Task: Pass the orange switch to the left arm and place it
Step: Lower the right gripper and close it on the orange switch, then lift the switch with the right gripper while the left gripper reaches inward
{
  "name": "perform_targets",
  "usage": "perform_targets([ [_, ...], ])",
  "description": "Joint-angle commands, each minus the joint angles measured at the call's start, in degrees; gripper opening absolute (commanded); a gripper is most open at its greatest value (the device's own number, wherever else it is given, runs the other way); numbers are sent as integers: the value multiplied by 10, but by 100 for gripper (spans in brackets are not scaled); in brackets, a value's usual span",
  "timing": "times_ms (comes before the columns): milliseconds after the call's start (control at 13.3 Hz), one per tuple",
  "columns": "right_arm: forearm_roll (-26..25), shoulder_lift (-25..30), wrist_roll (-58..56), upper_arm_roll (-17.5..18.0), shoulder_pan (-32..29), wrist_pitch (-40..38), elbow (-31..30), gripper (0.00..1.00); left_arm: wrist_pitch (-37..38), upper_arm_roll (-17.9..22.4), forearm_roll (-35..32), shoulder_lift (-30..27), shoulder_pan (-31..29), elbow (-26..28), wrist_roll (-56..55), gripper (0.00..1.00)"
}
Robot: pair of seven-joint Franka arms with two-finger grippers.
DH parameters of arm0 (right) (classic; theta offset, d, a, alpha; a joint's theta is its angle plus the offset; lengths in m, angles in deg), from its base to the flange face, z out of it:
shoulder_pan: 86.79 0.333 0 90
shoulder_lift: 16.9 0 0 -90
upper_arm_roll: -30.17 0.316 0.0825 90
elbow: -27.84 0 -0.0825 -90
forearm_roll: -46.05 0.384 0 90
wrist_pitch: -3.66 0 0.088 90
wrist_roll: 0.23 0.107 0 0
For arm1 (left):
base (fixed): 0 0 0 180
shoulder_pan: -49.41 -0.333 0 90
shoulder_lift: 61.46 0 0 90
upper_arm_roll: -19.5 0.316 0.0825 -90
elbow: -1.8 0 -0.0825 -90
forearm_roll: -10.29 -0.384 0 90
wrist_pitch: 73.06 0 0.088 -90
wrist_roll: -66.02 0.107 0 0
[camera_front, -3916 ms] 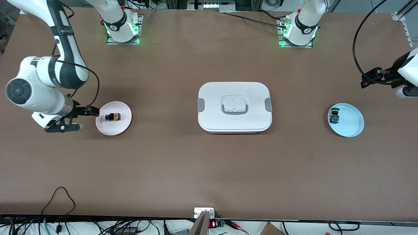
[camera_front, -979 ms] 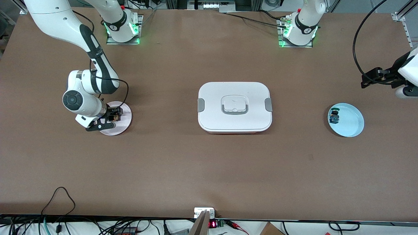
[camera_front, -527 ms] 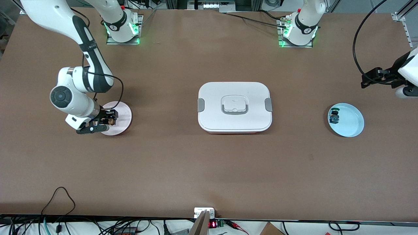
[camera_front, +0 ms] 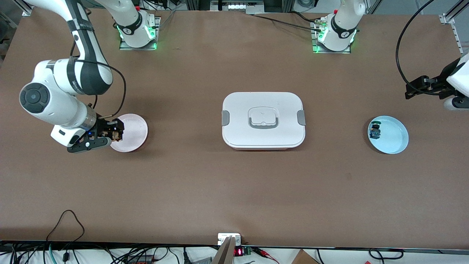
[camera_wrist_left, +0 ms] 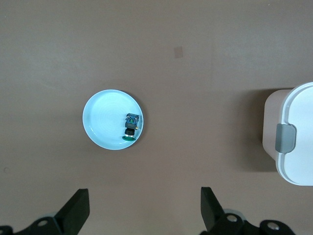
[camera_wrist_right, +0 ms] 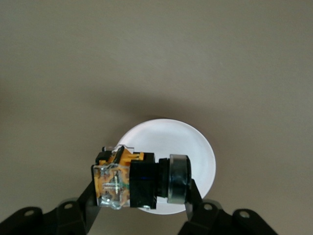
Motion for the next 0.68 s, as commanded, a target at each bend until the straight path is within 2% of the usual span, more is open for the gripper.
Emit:
perform_targets([
  [0, 26, 18, -47, 19, -1, -31, 32, 11, 7, -1, -8, 8, 1, -17, 13, 100],
  [75, 44, 25, -87, 30, -2, -41, 43, 10, 7, -1, -8, 8, 1, -17, 13, 100],
  [301, 148, 36, -196, 32, -1, -80, 69, 8, 7, -2, -6, 8, 15, -17, 15, 100],
  [377, 164, 45, -244, 34, 0, -82, 69, 3, 6, -2, 0, 11, 26, -17, 16, 100],
  [527, 186, 55, -313, 41, 0, -81, 69, 2, 5, -5, -4, 29, 46, -18, 15, 100],
  [603, 215, 59, -343, 47, 0, -81, 69, 2, 4, -4, -5, 30, 48, -18, 15, 100],
])
